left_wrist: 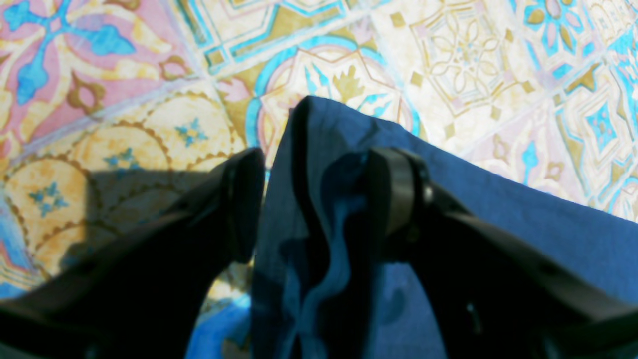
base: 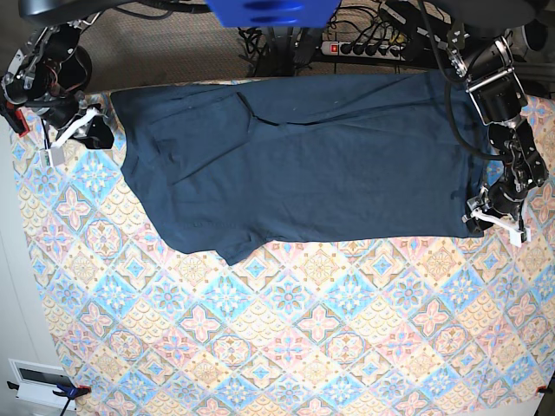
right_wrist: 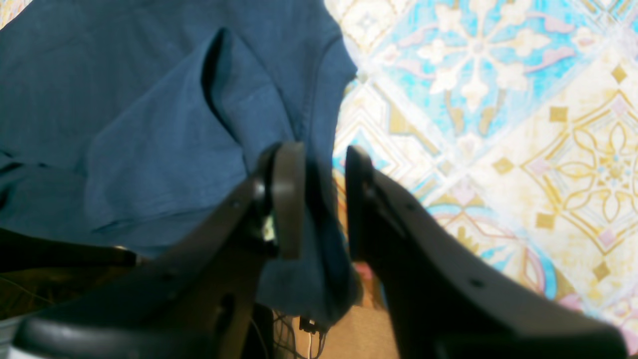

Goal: Layout the t-shirt on the table in an organized manner, then fold the t-shirt properly
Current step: 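Release the hem corner and grasp the shirt's side edge with the left gripper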

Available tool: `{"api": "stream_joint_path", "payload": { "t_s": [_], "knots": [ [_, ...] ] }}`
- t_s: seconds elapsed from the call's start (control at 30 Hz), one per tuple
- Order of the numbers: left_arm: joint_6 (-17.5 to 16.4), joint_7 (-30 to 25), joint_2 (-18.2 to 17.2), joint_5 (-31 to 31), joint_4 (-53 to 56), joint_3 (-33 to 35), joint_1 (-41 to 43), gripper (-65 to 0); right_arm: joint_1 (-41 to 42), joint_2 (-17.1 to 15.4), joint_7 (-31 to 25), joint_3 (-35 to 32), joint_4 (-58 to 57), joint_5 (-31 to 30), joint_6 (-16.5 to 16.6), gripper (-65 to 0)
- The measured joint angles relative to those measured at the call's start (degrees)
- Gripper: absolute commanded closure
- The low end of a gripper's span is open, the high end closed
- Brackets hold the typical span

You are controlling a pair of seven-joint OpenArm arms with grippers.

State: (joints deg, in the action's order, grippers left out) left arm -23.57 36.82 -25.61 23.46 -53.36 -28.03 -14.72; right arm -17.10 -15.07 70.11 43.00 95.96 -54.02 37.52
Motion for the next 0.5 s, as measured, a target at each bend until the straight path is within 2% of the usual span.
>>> {"api": "stream_joint_path", "payload": {
  "t_s": [0.2,0.33,0.5],
  "knots": [
    [2.45,-2.23,0.09,-3.63,0.11,0.02,0.13,-32.6,0.0,0.0,0.0,0.0,0.0,0.0,0.0,-14.1],
    [2.32,-6.03,0.0,-2.08,2.93,0.13,0.79,-32.3,0.0,0.0,0.02,0.0,0.0,0.0,0.0,-14.1],
    [1.62,-7.15,1.44,-2.03,2.8,-0.04,1.31,-32.0,0.13,0.02,0.02,-0.02,0.0,-0.04,0.0,-14.1]
  ]
}}
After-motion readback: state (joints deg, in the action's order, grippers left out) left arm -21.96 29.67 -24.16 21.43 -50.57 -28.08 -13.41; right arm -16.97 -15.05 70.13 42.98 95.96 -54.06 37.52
